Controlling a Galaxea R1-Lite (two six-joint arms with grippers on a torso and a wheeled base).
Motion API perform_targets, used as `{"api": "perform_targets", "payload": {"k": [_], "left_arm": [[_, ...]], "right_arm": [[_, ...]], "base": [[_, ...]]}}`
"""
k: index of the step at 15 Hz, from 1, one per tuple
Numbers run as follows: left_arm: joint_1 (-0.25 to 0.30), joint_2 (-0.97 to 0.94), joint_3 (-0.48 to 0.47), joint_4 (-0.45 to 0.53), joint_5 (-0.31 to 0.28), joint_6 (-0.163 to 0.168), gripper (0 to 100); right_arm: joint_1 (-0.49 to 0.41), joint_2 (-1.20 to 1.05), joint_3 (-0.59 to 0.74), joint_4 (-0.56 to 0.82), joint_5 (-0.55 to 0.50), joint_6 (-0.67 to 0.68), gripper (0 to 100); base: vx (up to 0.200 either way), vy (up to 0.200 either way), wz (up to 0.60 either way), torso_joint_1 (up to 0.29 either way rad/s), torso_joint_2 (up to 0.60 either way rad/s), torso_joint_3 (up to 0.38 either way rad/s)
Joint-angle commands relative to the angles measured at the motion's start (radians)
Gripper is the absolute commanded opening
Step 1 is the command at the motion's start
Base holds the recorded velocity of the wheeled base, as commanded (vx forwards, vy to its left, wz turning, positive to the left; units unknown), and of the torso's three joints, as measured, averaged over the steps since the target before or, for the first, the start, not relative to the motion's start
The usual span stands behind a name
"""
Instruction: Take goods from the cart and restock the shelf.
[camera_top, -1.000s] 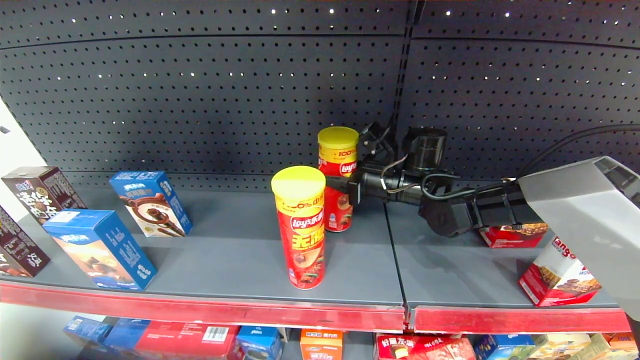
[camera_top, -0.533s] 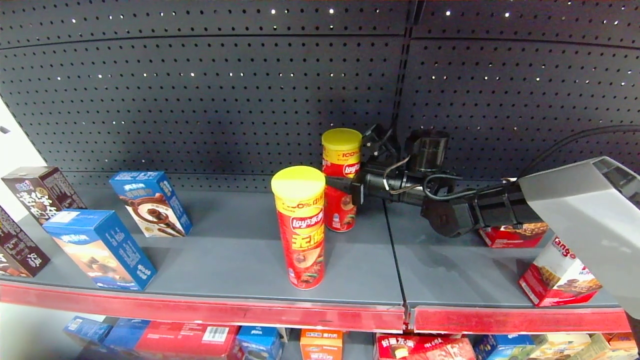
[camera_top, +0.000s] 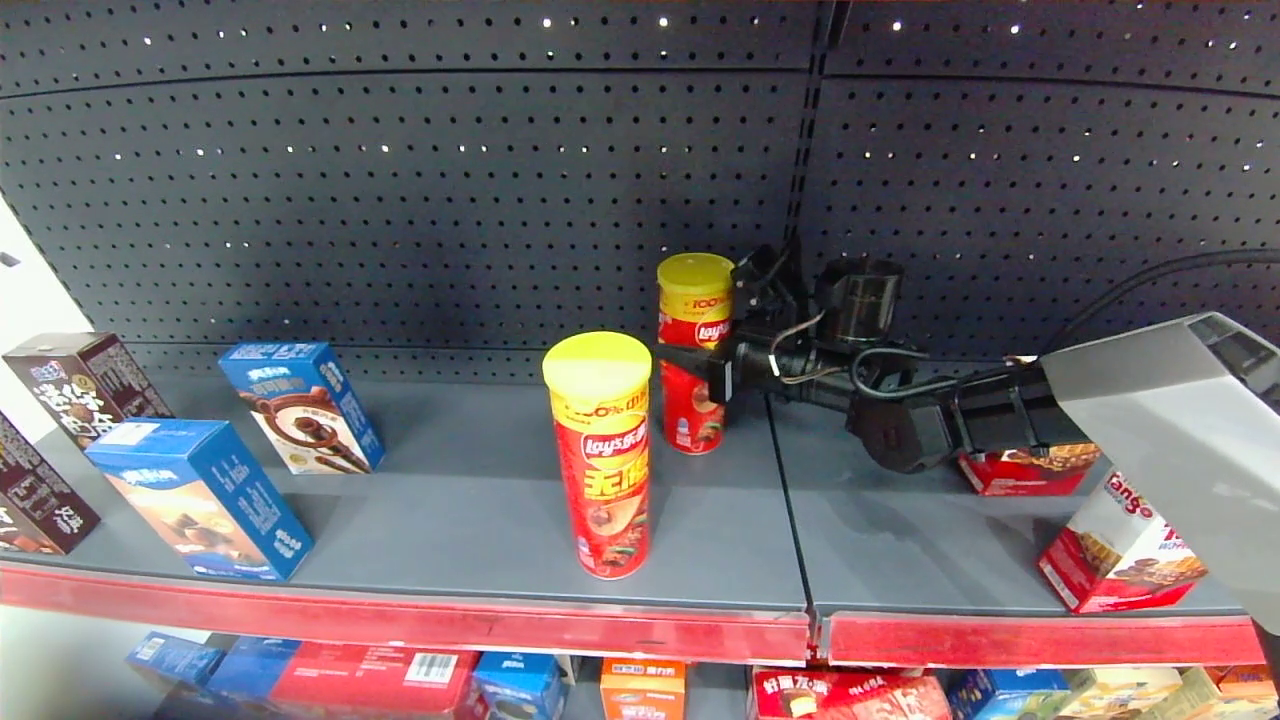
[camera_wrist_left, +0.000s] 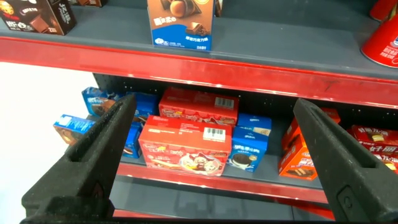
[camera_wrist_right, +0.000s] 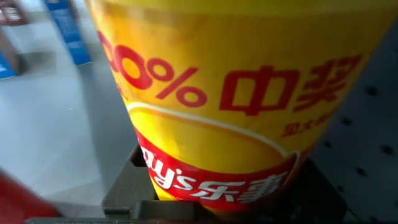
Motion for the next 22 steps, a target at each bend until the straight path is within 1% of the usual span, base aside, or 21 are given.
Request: {"api": "perform_targets", "payload": {"k": [1, 5, 6, 7, 9, 11, 14, 21, 22], "left_arm": [[0.001, 0.001, 0.0, 0.0, 0.001, -0.001, 100], [0.001, 0.001, 0.0, 0.0, 0.001, -0.001, 100], [0.001, 0.001, 0.0, 0.0, 0.001, -0.001, 100], [0.001, 0.001, 0.0, 0.0, 0.001, -0.001, 100], [-0.001, 0.001, 0.0, 0.0, 0.001, -0.001, 100], [0.001, 0.001, 0.0, 0.0, 0.001, -0.001, 100], [0.001, 0.001, 0.0, 0.0, 0.001, -0.001, 100], [0.001, 0.001, 0.0, 0.0, 0.001, -0.003, 100], [0.001, 0.001, 0.0, 0.0, 0.001, -0.001, 100]], "right_arm": [[0.003, -0.023, 0.011, 0.001, -0.019, 0.002, 0], [0.01, -0.086, 0.139, -0.024, -0.068, 0.003, 0], [0.009, -0.085, 0.143, -0.037, -0.073, 0.005, 0], [0.007, -0.076, 0.139, -0.065, -0.09, 0.005, 0], [0.01, -0.065, 0.126, -0.067, -0.113, 0.006, 0], [0.016, -0.046, 0.094, -0.067, -0.162, 0.009, 0], [0.033, -0.028, 0.04, -0.059, -0.168, 0.032, 0], [0.039, -0.019, 0.05, -0.07, -0.174, 0.032, 0], [0.039, -0.017, 0.05, -0.07, -0.176, 0.032, 100]], "base": [[0.0, 0.0, 0.0, 0.0, 0.0, 0.0], [0.0, 0.0, 0.0, 0.0, 0.0, 0.0], [0.0, 0.0, 0.0, 0.0, 0.0, 0.0], [0.0, 0.0, 0.0, 0.0, 0.0, 0.0], [0.0, 0.0, 0.0, 0.0, 0.0, 0.0], [0.0, 0.0, 0.0, 0.0, 0.0, 0.0], [0.0, 0.0, 0.0, 0.0, 0.0, 0.0], [0.0, 0.0, 0.0, 0.0, 0.0, 0.0], [0.0, 0.0, 0.0, 0.0, 0.0, 0.0]]}}
